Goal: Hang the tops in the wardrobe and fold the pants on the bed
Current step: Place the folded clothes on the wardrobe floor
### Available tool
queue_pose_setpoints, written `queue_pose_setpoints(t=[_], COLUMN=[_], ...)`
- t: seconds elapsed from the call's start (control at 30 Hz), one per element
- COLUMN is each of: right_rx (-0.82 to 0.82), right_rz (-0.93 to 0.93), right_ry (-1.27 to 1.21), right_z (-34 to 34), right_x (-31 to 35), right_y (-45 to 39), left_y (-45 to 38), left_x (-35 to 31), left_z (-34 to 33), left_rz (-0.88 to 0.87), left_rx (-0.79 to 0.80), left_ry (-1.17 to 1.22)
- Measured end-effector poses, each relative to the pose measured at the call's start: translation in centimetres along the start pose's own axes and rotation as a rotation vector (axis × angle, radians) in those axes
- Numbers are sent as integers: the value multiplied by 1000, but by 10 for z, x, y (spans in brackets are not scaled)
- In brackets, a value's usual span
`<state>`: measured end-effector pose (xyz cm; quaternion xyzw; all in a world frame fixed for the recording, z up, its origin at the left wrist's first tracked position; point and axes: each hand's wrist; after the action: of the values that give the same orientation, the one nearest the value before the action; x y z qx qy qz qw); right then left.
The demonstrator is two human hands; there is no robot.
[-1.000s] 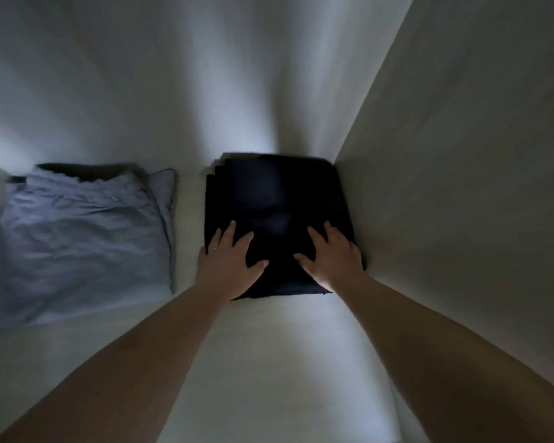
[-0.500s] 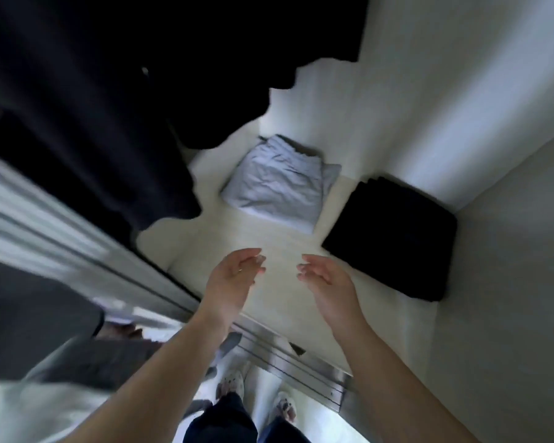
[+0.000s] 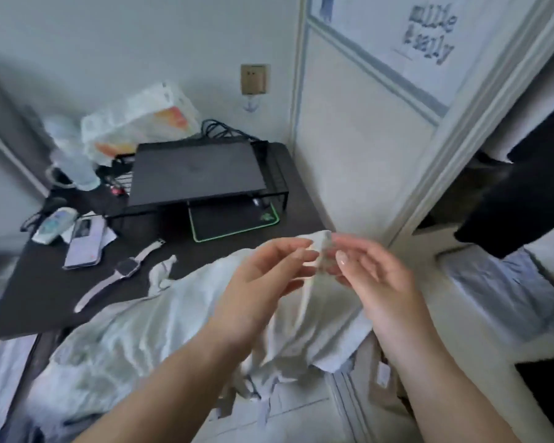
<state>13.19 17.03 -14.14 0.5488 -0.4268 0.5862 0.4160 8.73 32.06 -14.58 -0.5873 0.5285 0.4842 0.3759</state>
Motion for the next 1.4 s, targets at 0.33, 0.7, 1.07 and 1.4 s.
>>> queue_pose_setpoints(t=[0.33, 0.7, 1.07, 1.4], right_rx=[562, 1237, 1484, 1446], right_rz=[172, 211, 130, 103], right_ry=[-59, -50, 53, 227], right_z=[-322, -566, -732, -907], right_x=[45, 35, -25, -88], right_y=[62, 175, 221, 174], left_y=[184, 403, 487, 472], left_x=[-86, -76, -24, -22], left_z=[291, 432, 526, 704], left_rz=[-229, -361, -236, -69], left_rx=[-693, -1290, -1648, -1698], left_ry=[13, 48, 198, 239])
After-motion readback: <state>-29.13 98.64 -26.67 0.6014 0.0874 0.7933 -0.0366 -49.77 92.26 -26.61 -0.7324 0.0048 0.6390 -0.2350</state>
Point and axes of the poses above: each hand's wrist, its own y-axis away from the middle knuckle, its own z-axis out of the back of the hand, x = y × z, and after that the axes turned 3 degrees about -z, right-handed
